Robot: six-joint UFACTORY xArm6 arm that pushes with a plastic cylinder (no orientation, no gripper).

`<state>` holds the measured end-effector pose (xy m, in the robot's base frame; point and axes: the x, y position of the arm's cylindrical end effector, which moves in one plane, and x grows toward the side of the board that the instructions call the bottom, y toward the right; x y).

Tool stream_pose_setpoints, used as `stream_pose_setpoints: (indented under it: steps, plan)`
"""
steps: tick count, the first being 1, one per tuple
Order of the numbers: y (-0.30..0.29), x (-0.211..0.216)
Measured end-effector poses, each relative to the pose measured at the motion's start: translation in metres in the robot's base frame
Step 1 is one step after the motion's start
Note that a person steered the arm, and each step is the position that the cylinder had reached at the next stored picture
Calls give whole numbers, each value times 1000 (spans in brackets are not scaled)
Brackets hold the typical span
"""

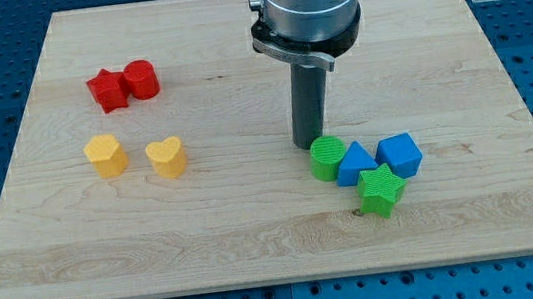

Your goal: Slide the yellow heart closer to red circle

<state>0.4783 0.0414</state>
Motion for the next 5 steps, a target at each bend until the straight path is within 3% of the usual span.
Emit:
stream_pose_setpoints:
  steps: [2,4,5]
  plan:
    - [-96,-5]
    - [-110,7]
    - [-116,38]
